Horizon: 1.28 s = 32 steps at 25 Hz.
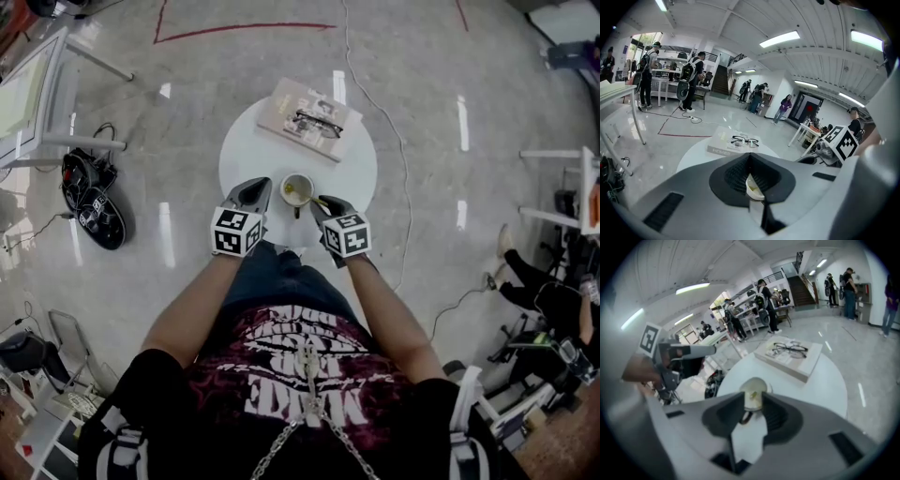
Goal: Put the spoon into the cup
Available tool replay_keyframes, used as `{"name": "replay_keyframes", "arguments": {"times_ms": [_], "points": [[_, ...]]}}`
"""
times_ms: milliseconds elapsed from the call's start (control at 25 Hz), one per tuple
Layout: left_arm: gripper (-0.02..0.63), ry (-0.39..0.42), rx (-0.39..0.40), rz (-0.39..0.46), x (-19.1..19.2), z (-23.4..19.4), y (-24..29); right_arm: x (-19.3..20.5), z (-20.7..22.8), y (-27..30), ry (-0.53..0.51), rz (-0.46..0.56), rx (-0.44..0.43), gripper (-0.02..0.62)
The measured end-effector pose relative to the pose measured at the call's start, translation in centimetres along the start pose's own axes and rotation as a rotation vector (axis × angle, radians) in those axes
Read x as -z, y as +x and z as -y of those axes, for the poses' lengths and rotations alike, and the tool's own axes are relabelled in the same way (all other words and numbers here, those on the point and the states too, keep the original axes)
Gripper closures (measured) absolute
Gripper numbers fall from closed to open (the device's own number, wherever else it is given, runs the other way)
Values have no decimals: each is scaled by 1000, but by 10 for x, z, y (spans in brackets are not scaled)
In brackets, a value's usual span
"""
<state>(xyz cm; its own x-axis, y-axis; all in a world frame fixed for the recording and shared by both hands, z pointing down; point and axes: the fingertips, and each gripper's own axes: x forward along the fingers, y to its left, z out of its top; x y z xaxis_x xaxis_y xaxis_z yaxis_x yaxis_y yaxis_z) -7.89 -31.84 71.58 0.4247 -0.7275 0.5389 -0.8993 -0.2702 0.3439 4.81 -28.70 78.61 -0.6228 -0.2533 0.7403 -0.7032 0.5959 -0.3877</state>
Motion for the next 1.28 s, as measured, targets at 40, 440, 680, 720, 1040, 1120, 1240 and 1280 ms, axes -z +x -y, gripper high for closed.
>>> {"name": "replay_keyframes", "arguments": {"times_ms": [40,440,680,720,1040,1120,1240,1280], "points": [[577,6,1,0,-2,-1,-1,-2,-3,0,0,5,-12,453],[577,57,-1,58,-39,-4,-26,-36,4,-40,-154,27,73,400],[577,107,-9,156,-85,3,-64,-83,-1,-97,-186,159,86,399],[576,113,-8,176,-93,6,-69,-90,-3,-106,-185,184,81,399],[577,157,25,342,-155,48,-113,-139,-56,-175,-197,417,8,399],[577,187,40,400,-177,63,-126,-155,-68,-197,-234,475,10,399],[577,233,56,483,-205,87,-142,-176,-77,-232,-287,552,34,407],[577,244,60,503,-210,94,-147,-181,-80,-242,-297,575,45,425]]}}
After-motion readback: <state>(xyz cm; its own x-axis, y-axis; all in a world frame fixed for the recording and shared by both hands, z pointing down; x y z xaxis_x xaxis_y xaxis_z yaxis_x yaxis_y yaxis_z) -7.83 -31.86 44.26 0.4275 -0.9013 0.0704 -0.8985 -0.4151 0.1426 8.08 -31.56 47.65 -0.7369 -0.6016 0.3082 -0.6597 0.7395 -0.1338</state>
